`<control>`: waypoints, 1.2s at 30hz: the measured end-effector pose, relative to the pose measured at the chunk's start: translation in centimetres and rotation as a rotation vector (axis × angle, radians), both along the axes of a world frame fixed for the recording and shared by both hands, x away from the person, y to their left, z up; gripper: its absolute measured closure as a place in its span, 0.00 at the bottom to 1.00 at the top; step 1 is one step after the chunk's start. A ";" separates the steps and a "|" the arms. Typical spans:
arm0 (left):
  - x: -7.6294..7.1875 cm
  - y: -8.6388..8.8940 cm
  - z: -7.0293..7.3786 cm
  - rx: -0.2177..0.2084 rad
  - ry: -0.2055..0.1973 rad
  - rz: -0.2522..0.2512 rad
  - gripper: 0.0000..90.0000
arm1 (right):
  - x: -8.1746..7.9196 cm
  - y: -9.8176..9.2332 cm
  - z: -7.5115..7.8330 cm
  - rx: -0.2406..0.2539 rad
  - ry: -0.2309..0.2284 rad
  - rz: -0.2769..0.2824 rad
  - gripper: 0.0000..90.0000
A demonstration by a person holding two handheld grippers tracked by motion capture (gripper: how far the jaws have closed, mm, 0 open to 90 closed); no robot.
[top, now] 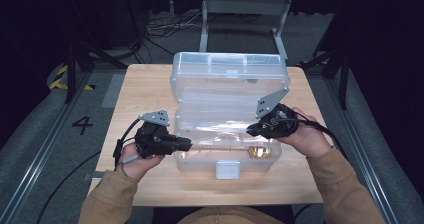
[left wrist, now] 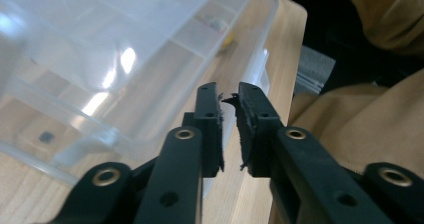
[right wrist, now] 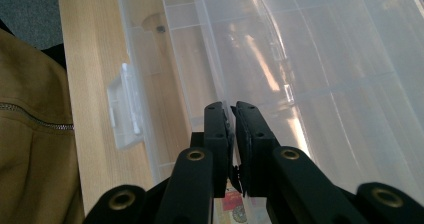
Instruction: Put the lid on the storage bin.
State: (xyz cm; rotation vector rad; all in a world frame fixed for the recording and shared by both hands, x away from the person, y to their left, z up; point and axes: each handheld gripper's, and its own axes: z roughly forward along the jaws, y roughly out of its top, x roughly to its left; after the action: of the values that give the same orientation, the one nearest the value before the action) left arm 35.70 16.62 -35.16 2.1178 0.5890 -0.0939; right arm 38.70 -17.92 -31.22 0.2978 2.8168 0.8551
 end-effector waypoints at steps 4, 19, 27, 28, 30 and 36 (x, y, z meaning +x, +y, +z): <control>0.1 0.8 1.1 -0.078 -0.035 0.061 0.99 | 0.0 -0.1 0.0 0.008 0.001 -0.002 0.94; 0.9 1.8 3.6 -0.169 -0.138 0.252 0.99 | -0.2 -0.3 -0.2 0.032 0.001 -0.013 0.93; 1.5 1.7 4.0 -0.169 -0.159 0.310 0.99 | -0.3 -0.5 -0.4 0.050 0.002 -0.018 0.93; 1.6 1.7 4.0 -0.168 -0.161 0.314 0.99 | -0.4 -0.5 -0.4 0.051 0.004 -0.016 0.93; 1.7 1.7 4.1 -0.169 -0.165 0.326 0.99 | -0.4 -0.6 -0.5 0.055 0.006 -0.017 0.93; 1.8 1.9 4.2 -0.179 -0.168 0.356 0.99 | -0.6 -0.6 -0.7 0.056 0.010 -0.017 0.93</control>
State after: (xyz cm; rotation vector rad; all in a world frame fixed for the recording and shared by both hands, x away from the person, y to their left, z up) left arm 37.51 18.48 -30.94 1.7991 0.8147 0.2211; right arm 38.13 -18.51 -31.87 0.3350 2.7987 0.9324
